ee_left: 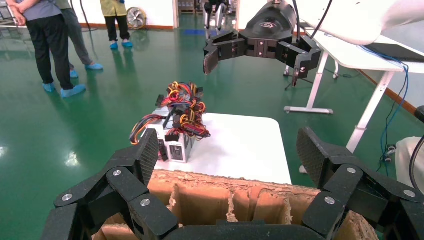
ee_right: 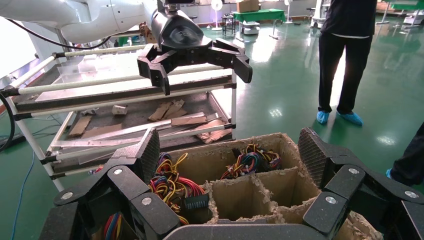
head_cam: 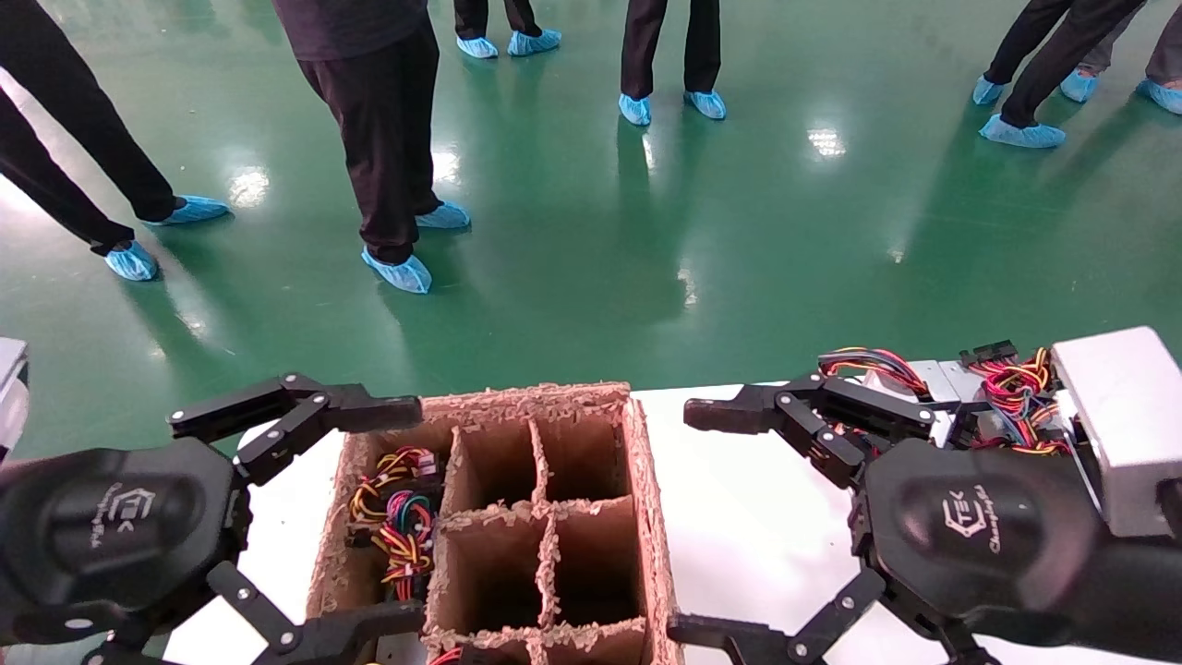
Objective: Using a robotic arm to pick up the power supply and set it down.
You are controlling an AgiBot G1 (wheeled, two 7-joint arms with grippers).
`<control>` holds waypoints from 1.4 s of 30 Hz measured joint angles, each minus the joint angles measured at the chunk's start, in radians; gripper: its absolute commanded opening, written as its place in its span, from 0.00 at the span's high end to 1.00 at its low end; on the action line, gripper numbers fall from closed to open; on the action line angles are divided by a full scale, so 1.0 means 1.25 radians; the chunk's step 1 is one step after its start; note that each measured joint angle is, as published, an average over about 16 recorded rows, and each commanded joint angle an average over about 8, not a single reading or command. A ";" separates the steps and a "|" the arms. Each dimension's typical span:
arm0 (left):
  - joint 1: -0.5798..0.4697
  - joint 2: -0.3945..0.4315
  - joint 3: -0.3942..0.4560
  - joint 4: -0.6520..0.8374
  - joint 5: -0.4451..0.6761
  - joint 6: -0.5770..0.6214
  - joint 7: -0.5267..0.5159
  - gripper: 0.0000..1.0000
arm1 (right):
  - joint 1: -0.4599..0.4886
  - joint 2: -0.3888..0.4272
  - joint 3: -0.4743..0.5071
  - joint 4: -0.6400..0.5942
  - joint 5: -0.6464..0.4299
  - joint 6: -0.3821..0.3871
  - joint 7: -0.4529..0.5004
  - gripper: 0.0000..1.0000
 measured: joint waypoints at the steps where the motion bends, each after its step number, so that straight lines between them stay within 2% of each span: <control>1: 0.000 0.000 0.000 0.000 0.000 0.000 0.000 0.00 | 0.000 0.000 0.000 0.000 0.000 0.000 0.000 0.00; 31: 0.000 0.000 0.000 0.000 0.000 0.000 0.000 0.00 | 0.000 0.000 0.000 0.000 0.000 0.000 0.000 0.00; 34: 0.000 0.000 0.000 0.000 0.000 0.000 0.000 0.24 | 0.000 0.000 0.000 0.000 0.000 0.000 0.000 0.00; 39: 0.000 0.000 0.000 0.000 0.000 0.000 0.000 0.87 | 0.000 0.000 0.000 0.000 0.000 0.000 0.000 0.00; 42: 0.000 0.000 0.000 0.000 0.000 0.000 0.000 1.00 | 0.000 0.000 0.000 0.000 0.000 0.000 0.000 0.00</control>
